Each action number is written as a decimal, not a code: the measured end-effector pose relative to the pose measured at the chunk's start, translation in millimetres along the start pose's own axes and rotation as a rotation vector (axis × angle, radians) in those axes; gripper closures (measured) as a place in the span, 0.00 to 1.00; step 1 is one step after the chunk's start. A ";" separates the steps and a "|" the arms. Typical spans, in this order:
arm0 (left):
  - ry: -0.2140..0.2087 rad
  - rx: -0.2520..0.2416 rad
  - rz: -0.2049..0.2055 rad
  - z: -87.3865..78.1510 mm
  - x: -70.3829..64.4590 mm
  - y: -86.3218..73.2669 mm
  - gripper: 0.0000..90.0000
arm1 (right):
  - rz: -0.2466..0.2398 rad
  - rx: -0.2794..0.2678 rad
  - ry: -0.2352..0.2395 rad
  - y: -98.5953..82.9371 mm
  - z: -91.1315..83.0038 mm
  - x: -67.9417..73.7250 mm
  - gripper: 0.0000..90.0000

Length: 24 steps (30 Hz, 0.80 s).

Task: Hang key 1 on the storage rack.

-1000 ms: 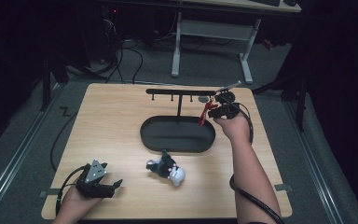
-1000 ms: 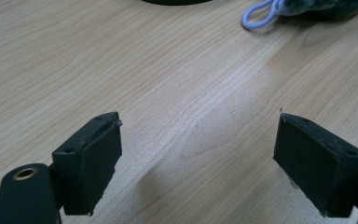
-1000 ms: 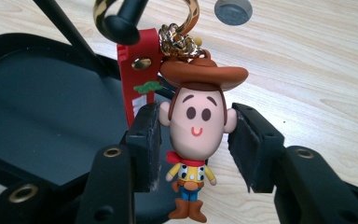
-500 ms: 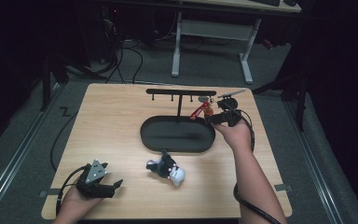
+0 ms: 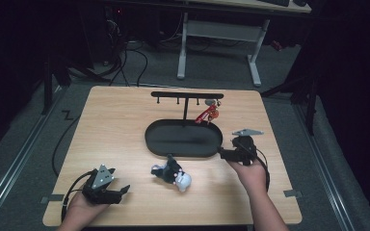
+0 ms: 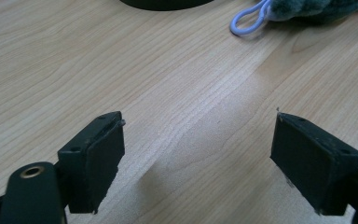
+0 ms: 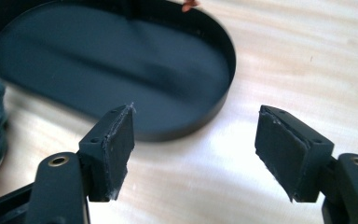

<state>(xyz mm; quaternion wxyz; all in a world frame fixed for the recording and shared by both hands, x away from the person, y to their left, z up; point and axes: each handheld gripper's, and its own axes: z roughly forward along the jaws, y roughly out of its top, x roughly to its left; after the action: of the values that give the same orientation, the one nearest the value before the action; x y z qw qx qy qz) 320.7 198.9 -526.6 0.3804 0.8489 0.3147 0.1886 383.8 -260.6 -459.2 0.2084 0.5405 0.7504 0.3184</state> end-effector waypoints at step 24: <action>0.025 -0.023 -0.103 68.2 -56.2 70.1 0.99 | 0.062 -0.175 0.097 -99.8 -35.0 6.1 0.31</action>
<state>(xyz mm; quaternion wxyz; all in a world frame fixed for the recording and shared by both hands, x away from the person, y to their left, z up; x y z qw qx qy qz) 345.2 89.0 -521.2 0.3952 0.8248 0.3608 0.1829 291.1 -284.9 -504.3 0.2083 0.5273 0.7118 0.4147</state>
